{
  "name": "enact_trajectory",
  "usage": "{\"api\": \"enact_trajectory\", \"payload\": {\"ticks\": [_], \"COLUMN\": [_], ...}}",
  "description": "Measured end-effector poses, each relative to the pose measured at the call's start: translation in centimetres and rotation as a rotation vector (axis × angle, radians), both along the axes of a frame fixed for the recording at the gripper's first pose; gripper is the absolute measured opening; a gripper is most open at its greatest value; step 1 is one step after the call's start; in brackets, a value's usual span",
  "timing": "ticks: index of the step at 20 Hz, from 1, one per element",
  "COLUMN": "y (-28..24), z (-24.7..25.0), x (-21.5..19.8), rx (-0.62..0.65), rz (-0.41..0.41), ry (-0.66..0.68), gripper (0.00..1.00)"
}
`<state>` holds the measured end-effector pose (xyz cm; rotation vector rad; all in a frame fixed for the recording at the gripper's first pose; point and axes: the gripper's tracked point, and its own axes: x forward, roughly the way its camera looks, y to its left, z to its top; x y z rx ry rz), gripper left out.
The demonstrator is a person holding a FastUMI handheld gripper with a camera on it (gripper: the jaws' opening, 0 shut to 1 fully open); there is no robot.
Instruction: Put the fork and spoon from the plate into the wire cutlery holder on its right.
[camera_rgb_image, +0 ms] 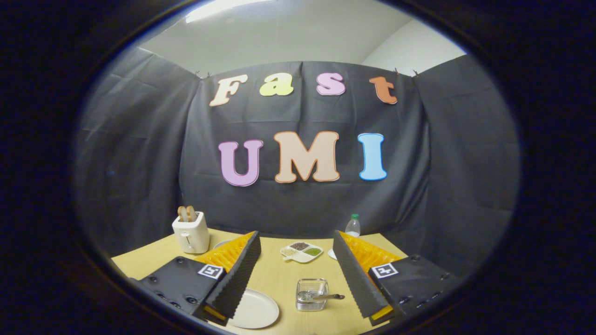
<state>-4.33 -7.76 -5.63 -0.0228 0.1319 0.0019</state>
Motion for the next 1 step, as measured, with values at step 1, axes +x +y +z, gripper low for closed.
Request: {"api": "enact_trajectory", "payload": {"ticks": [1], "y": [0.12], "z": [0.07], "x": [-0.18], "rx": [0.005], "rz": [-0.001], "ry": [-0.005], "gripper": [0.98]}}
